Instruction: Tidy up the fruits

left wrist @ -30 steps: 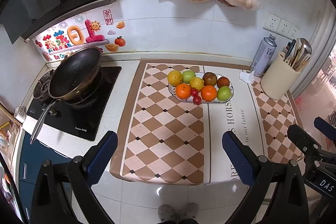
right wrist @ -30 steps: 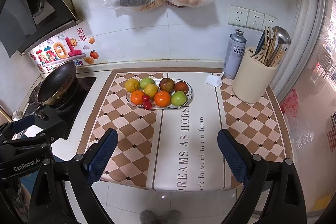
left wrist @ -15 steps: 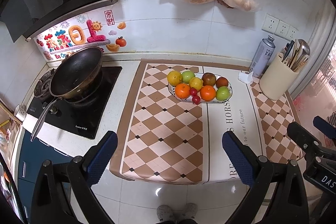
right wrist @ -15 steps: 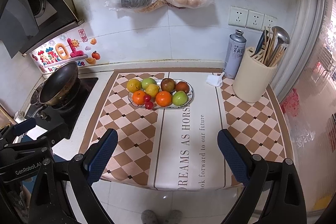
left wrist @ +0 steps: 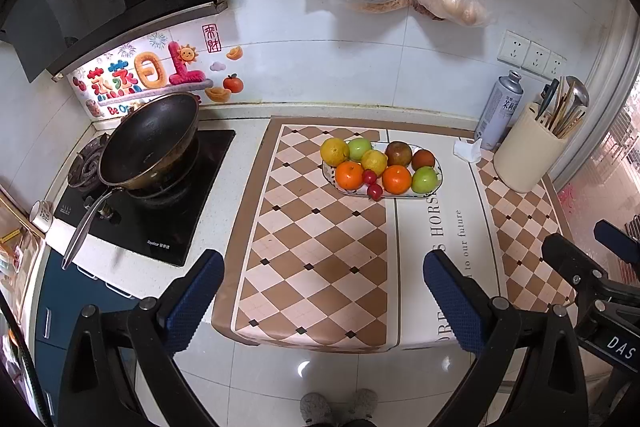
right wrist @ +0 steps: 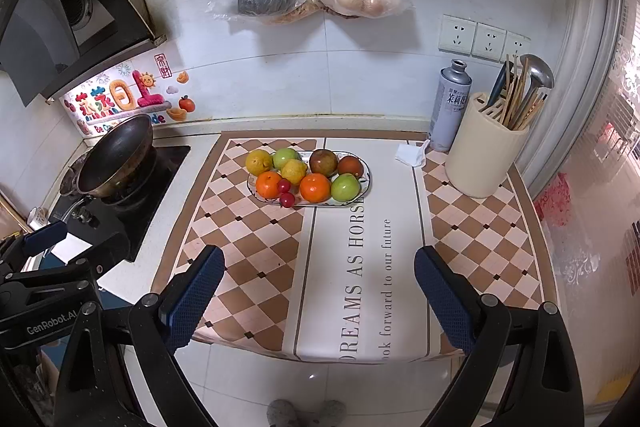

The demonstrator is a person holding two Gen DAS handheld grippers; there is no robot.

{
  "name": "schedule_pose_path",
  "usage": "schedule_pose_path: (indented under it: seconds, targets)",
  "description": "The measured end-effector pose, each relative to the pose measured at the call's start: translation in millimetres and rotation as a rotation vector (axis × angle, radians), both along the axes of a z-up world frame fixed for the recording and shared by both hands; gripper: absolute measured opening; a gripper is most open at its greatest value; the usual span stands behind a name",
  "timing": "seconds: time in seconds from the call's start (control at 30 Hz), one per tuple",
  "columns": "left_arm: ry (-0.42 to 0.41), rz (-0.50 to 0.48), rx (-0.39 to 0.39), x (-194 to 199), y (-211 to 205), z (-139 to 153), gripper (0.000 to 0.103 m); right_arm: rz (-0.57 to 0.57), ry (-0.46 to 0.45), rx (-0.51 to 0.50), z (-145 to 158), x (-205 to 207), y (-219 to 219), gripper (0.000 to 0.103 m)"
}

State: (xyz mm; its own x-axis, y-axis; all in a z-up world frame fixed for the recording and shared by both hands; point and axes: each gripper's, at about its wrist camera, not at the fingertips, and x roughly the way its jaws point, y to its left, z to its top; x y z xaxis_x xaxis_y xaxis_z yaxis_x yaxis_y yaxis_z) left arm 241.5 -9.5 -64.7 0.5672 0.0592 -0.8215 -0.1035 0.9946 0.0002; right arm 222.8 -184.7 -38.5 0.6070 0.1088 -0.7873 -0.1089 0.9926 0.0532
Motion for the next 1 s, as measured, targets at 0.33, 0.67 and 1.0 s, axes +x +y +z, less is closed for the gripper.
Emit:
schedule_pose_path:
  seconds: [0.33, 0.67, 1.0]
  targets:
    - [-0.014, -0.002, 0.004, -2.6, 1.0, 3.5, 0.102, -0.002, -0.003, -0.004, -0.1, -0.2, -2.5, 0.098]
    - [-0.02, -0.004, 0.01, -3.0, 0.2, 4.6, 0.102, 0.001, -0.014, -0.004, 4.6, 0.8, -2.9, 0.098]
    - [-0.034, -0.005, 0.018, -2.9, -0.8, 5.7, 0.102, 0.001, -0.012, -0.001, 4.9, -0.2, -1.8, 0.098]
